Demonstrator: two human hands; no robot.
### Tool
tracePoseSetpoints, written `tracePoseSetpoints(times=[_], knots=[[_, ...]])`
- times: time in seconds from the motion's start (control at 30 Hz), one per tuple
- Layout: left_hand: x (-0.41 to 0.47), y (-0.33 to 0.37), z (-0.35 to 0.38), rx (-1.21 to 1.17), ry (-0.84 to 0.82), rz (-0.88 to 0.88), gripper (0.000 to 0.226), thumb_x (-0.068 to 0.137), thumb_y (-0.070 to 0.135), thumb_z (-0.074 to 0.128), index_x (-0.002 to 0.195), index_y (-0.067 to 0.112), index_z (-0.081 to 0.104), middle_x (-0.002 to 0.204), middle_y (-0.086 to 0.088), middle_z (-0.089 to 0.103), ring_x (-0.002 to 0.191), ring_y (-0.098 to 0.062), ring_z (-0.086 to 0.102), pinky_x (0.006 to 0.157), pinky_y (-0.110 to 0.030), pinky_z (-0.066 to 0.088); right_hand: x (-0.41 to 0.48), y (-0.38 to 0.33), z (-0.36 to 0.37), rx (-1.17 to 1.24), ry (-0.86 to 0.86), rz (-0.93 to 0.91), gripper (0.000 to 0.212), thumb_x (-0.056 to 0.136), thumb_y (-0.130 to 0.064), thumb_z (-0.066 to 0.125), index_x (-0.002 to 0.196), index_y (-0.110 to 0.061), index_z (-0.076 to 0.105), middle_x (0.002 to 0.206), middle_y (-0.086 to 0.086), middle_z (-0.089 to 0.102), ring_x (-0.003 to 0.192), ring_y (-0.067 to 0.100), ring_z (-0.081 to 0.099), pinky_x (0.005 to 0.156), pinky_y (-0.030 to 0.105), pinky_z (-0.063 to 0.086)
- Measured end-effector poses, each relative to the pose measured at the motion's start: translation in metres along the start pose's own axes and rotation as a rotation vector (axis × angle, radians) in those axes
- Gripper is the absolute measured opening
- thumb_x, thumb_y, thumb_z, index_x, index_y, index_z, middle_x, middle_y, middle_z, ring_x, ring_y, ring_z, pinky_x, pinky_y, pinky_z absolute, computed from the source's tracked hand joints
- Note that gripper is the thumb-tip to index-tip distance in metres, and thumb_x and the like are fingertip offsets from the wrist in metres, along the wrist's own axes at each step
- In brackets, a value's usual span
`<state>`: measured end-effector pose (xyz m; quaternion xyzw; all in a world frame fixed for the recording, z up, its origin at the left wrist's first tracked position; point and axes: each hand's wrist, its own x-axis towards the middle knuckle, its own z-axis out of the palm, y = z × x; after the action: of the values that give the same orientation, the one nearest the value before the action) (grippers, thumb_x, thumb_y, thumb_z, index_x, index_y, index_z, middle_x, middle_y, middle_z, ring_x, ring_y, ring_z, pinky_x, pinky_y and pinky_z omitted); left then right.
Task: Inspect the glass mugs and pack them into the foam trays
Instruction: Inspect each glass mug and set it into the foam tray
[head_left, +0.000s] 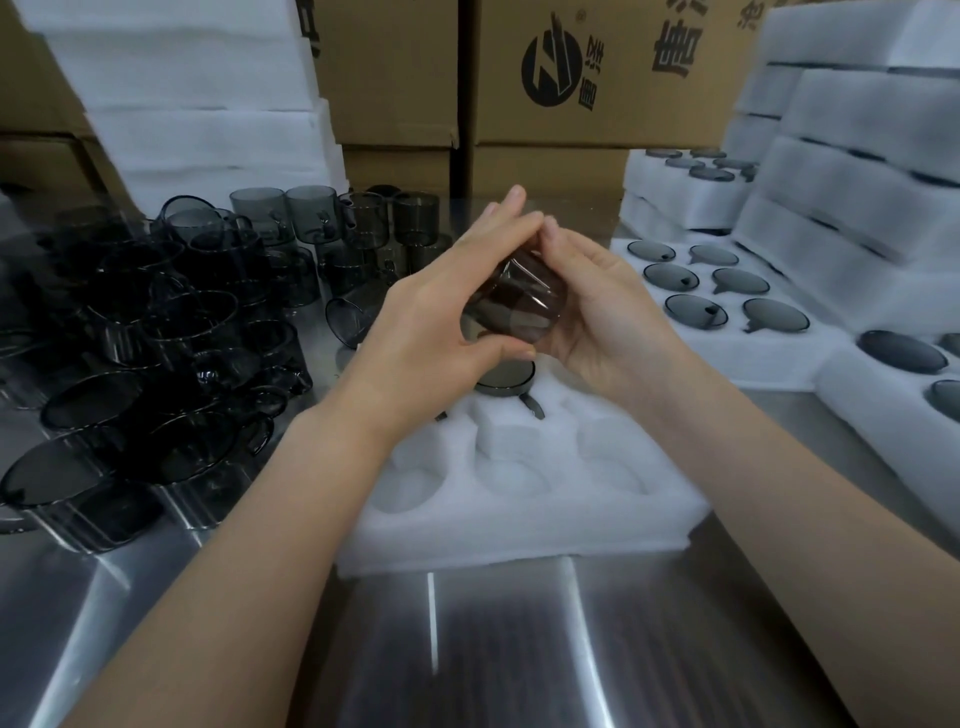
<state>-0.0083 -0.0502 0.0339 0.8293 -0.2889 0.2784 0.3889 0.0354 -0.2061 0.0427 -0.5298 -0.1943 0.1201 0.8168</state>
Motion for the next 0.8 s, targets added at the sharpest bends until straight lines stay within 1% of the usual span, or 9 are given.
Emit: tracePoseSetpoints(times=[0.07,0.13,0.27,0.33,0.43,0.57,0.63,0.7,0.8], knots=[[0.0,0.0,-0.001,0.009,0.039,-0.012,0.086,0.069,0.004,0.083,0.144,0.015,0.043,0.156,0.0,0.033,0.145,-0.01,0.027,0.117,-0.027,0.029,0.001,-0.001,0.001,0.001,-0.064,0.051,0.048,0.102,-0.047,0.04,0.13,-0.013,0.06,0.128,0.014,0.065,0.114,0.03,0.065,0.071,0.038,0.057],[0.0,-0.001,-0.002,0.021,0.08,-0.002,0.077,0.071,0.003,0.082,0.139,0.017,0.048,0.157,0.0,0.033,0.146,-0.011,0.027,0.114,-0.019,0.03,0.001,-0.003,0.002,0.011,-0.079,0.122,0.062,0.1,-0.059,0.031,0.134,-0.014,0.055,0.13,0.013,0.064,0.115,0.03,0.065,0.076,0.039,0.058],[0.0,-0.001,-0.002,0.055,0.131,0.082,0.059,0.073,0.002,0.079,0.121,0.021,0.051,0.159,-0.008,0.025,0.145,-0.001,0.023,0.108,-0.014,0.033,0.002,-0.005,-0.001,-0.018,-0.034,0.272,0.081,0.094,-0.071,0.021,0.128,-0.007,0.057,0.111,0.02,0.068,0.081,0.032,0.071,0.059,0.036,0.058],[0.001,-0.002,0.0,0.058,0.076,0.101,0.055,0.076,0.006,0.078,0.118,0.025,0.047,0.16,-0.007,0.023,0.148,-0.008,0.017,0.115,-0.02,0.029,0.003,-0.004,-0.001,-0.069,-0.051,0.273,0.072,0.094,-0.067,0.031,0.122,-0.008,0.061,0.107,0.02,0.065,0.077,0.03,0.067,0.054,0.034,0.058],[0.003,-0.004,0.0,0.02,-0.015,0.078,0.07,0.078,0.006,0.077,0.131,0.033,0.039,0.159,0.013,0.02,0.15,-0.013,0.009,0.119,-0.027,0.024,0.002,-0.003,-0.001,-0.087,-0.084,0.221,0.05,0.084,-0.054,0.053,0.111,-0.013,0.062,0.099,0.014,0.067,0.079,0.028,0.066,0.055,0.033,0.059],[0.0,-0.005,-0.003,-0.053,-0.018,0.058,0.09,0.079,-0.003,0.065,0.15,0.032,0.02,0.158,0.014,0.024,0.146,-0.007,0.025,0.113,-0.023,0.034,0.003,-0.007,-0.004,-0.147,0.054,0.115,0.033,0.095,-0.038,0.056,0.111,-0.011,0.064,0.098,0.012,0.069,0.074,0.026,0.07,0.055,0.032,0.058],[-0.002,-0.007,-0.005,-0.071,0.045,-0.022,0.08,0.079,0.0,0.058,0.148,0.029,0.028,0.149,0.014,0.038,0.139,-0.002,0.036,0.109,-0.017,0.035,0.002,-0.01,-0.008,-0.187,0.147,0.012,0.029,0.095,-0.03,0.06,0.113,-0.009,0.063,0.095,0.011,0.069,0.073,0.025,0.069,0.049,0.026,0.052],[-0.002,-0.012,-0.006,-0.002,0.184,-0.127,0.057,0.081,0.004,0.053,0.135,0.023,0.051,0.135,0.013,0.053,0.129,-0.003,0.049,0.109,-0.025,0.04,0.001,-0.017,-0.015,-0.258,0.206,-0.083,0.019,0.091,-0.022,0.062,0.107,-0.012,0.065,0.088,0.003,0.069,0.071,0.019,0.067,0.052,0.025,0.05],[-0.001,-0.019,-0.011,0.101,0.314,-0.376,0.03,0.085,0.008,0.053,0.106,0.023,0.069,0.1,0.018,0.066,0.1,-0.004,0.063,0.093,-0.028,0.051,-0.005,-0.033,-0.026,-0.492,0.105,-0.122,0.021,0.085,-0.01,0.063,0.103,-0.02,0.07,0.089,-0.002,0.069,0.076,0.012,0.065,0.064,0.027,0.054]])
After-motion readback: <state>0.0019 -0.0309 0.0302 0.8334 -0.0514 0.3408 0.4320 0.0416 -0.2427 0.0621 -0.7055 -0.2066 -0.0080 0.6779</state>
